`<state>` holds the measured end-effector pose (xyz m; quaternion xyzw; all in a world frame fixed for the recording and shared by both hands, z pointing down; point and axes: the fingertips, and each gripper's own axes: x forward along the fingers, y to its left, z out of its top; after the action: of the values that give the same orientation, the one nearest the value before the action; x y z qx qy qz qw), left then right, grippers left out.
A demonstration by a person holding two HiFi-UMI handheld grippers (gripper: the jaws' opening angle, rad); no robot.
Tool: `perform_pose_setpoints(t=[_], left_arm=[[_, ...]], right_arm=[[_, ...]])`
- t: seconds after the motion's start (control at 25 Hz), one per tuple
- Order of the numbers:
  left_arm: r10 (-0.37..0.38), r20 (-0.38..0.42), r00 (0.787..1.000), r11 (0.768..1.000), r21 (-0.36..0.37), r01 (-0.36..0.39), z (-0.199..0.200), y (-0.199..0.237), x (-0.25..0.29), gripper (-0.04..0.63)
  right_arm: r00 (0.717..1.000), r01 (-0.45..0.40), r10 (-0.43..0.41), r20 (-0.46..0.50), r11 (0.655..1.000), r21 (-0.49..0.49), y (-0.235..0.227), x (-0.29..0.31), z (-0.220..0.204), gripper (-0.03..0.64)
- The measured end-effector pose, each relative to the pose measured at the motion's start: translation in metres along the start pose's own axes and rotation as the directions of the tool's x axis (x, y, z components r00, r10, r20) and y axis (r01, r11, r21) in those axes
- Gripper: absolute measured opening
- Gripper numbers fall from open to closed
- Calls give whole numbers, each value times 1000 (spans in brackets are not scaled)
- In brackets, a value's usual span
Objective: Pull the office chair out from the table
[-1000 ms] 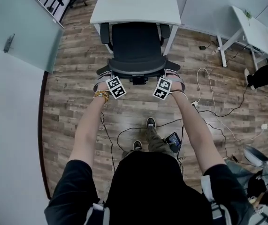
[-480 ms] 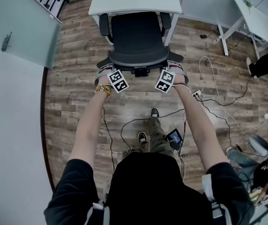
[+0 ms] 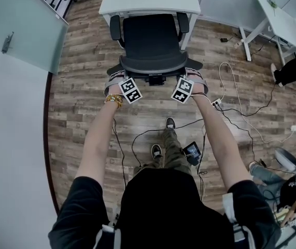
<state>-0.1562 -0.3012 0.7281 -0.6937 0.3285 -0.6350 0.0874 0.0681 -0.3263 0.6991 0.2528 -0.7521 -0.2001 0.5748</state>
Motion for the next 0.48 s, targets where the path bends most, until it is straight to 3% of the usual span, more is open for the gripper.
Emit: perform_pose_setpoints(t=[0.48], left_arm=[[9,-1,1000,1000,5,-9,-3,-22,-14,149]], right_arm=[[1000,8,-8,1,1000,15,21,-16,-4,127]])
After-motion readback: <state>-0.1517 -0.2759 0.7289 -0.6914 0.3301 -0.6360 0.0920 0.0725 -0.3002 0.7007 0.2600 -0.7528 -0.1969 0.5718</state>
